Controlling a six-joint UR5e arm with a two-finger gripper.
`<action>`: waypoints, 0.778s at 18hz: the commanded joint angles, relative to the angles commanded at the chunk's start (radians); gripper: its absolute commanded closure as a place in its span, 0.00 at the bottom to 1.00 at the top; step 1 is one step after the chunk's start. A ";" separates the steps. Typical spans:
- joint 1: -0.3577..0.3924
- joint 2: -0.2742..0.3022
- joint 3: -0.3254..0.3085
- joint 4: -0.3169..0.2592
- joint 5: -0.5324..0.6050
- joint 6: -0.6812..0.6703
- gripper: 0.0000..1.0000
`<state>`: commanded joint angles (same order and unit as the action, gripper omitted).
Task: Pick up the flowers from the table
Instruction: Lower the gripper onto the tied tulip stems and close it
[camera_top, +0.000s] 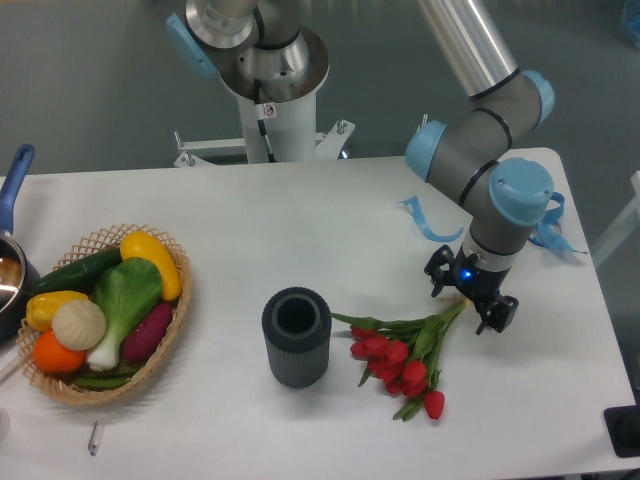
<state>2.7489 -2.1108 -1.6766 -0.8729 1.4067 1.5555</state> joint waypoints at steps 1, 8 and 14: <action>0.000 -0.002 0.000 0.000 0.000 -0.002 0.00; -0.018 -0.018 0.005 0.006 0.000 -0.029 0.08; -0.018 -0.025 0.005 0.008 0.000 -0.029 0.20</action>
<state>2.7305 -2.1353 -1.6720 -0.8652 1.4067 1.5263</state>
